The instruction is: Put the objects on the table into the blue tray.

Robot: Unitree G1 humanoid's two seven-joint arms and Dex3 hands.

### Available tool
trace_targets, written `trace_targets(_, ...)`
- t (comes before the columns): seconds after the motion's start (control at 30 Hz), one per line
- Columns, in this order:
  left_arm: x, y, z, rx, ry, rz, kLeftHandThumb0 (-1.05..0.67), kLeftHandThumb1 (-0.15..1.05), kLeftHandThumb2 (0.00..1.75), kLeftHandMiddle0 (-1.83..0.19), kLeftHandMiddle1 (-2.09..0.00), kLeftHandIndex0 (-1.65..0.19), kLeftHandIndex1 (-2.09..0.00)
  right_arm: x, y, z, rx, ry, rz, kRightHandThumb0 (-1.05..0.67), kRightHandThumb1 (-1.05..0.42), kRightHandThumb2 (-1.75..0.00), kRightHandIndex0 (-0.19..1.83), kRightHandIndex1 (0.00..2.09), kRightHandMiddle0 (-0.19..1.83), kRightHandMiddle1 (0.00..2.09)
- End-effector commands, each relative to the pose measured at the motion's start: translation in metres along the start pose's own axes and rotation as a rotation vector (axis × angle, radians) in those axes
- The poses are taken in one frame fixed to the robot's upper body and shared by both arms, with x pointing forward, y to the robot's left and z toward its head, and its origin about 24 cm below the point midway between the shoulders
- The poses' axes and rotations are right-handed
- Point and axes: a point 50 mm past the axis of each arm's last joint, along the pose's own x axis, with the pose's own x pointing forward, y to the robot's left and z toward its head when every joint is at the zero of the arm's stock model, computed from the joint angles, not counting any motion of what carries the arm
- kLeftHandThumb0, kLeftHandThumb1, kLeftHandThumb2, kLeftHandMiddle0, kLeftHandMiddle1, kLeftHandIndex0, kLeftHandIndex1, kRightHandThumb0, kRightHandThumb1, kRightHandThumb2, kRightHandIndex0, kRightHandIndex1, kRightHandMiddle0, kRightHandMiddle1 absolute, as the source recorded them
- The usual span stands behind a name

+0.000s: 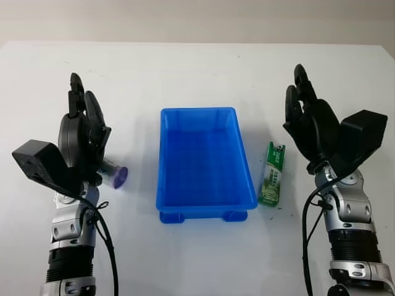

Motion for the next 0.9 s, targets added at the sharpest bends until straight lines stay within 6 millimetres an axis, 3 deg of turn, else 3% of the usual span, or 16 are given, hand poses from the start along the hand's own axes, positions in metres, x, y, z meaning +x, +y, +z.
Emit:
trace_targets(0.0, 0.000, 0.001, 0.005, 0.010, -0.024, -0.007, -0.73, 1.05, 0.73, 0.19, 0.00, 0.19, 0.00, 0.000, 0.000, 0.003, -0.003, -0.016, 0.001, -0.71, -1.05, -0.71, -0.19, 0.00, -0.19, 0.00)
trace_targets(0.27, 0.001, 0.001, 0.007, 0.017, -0.022, -0.001, -0.73, 1.05, 0.71, 0.19, 0.00, 0.19, 0.00, 0.004, 0.001, 0.001, 0.010, -0.004, 0.009, -0.72, -1.05, -0.68, -0.19, 0.00, -0.19, 0.00)
trace_targets(0.37, 0.001, 0.003, 0.015, 0.029, -0.033, -0.023, -0.73, 1.05, 0.71, 0.19, 0.00, 0.19, 0.00, 0.004, -0.002, 0.010, -0.020, -0.025, 0.053, -0.70, -1.05, -0.69, -0.19, 0.00, -0.19, 0.00)
trace_targets(0.47, -0.001, 0.008, 0.027, 0.074, -0.059, -0.056, -0.74, 1.05, 0.71, 0.19, 0.00, 0.19, 0.00, 0.006, -0.012, 0.032, -0.118, -0.090, 0.125, -0.74, -1.05, -0.60, -0.19, 0.00, -0.19, 0.00)
trace_targets(0.6, -0.004, 0.014, 0.043, 0.109, -0.093, -0.071, -0.73, 1.05, 0.68, 0.19, 0.00, 0.19, 0.00, 0.005, -0.025, 0.072, -0.382, -0.177, 0.238, -0.78, -1.05, -0.42, -0.19, 0.01, -0.18, 0.01)
trace_targets(0.67, -0.006, 0.016, 0.051, 0.121, -0.106, -0.078, -0.72, 1.05, 0.68, 0.19, 0.00, 0.19, 0.00, 0.005, -0.031, 0.093, -0.484, -0.183, 0.265, -0.80, -1.03, -0.19, -0.15, 0.04, -0.13, 0.05)
trace_targets(0.73, -0.008, 0.018, 0.057, 0.128, -0.112, -0.083, -0.71, 1.05, 0.68, 0.19, 0.00, 0.19, 0.00, 0.005, -0.037, 0.114, -0.571, -0.181, 0.287, -0.77, -0.96, -0.08, -0.09, 0.07, -0.07, 0.08)
trace_targets(0.87, -0.012, 0.018, 0.067, 0.163, -0.117, -0.093, -0.72, 1.05, 0.67, 0.19, 0.00, 0.19, 0.00, 0.000, -0.041, 0.149, -0.804, -0.178, 0.303, -0.66, -0.78, -0.04, 0.26, 0.17, 0.26, 0.12)
